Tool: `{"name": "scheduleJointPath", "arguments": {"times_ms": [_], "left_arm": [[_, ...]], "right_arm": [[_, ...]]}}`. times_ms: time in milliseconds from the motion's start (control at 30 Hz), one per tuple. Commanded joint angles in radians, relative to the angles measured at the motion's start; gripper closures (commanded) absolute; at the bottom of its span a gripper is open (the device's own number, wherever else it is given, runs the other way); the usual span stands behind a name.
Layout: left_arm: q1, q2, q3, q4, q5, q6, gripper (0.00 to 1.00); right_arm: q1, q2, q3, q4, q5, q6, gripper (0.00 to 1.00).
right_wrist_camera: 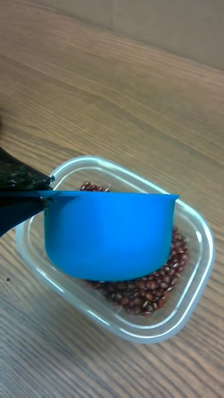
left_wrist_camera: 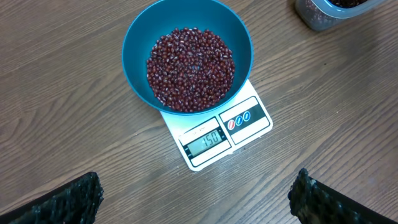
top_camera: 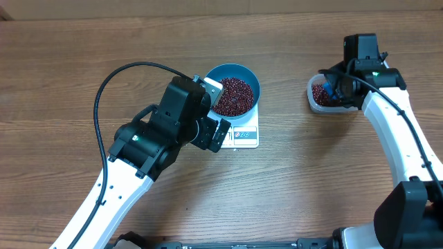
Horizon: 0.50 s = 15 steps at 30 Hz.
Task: Scoop item into bowl and weigh 150g on scale
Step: 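Lower the scoop into the clear tub and open the right gripper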
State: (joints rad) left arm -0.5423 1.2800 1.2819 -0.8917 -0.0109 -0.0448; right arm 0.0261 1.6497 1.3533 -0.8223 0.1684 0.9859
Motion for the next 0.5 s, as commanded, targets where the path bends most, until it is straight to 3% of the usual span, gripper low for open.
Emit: {"name": "scheduleJointPath", "arguments": {"times_ms": [0, 33, 67, 167, 300, 467], "left_arm": [[0.005, -0.01, 0.016, 0.002, 0.008, 0.012, 0.01], [0.005, -0.01, 0.016, 0.002, 0.008, 0.012, 0.0], [0.005, -0.01, 0.016, 0.002, 0.008, 0.012, 0.01], [0.005, -0.01, 0.016, 0.002, 0.008, 0.012, 0.0], [0.005, -0.01, 0.016, 0.002, 0.008, 0.012, 0.0], [0.005, -0.01, 0.016, 0.002, 0.008, 0.012, 0.0]], "right_arm": [[-0.001, 0.007, -0.01, 0.011, -0.003, 0.013, 0.92], [-0.001, 0.008, -0.01, 0.014, -0.006, 0.013, 0.86], [-0.001, 0.009, -0.01, 0.014, -0.006, 0.013, 0.67], [-0.001, 0.01, -0.01, 0.013, -0.006, 0.012, 0.4], [-0.001, 0.01, -0.01, 0.014, -0.006, 0.013, 0.21], [-0.002, 0.01, -0.01, 0.014, 0.011, -0.025, 0.07]]}}
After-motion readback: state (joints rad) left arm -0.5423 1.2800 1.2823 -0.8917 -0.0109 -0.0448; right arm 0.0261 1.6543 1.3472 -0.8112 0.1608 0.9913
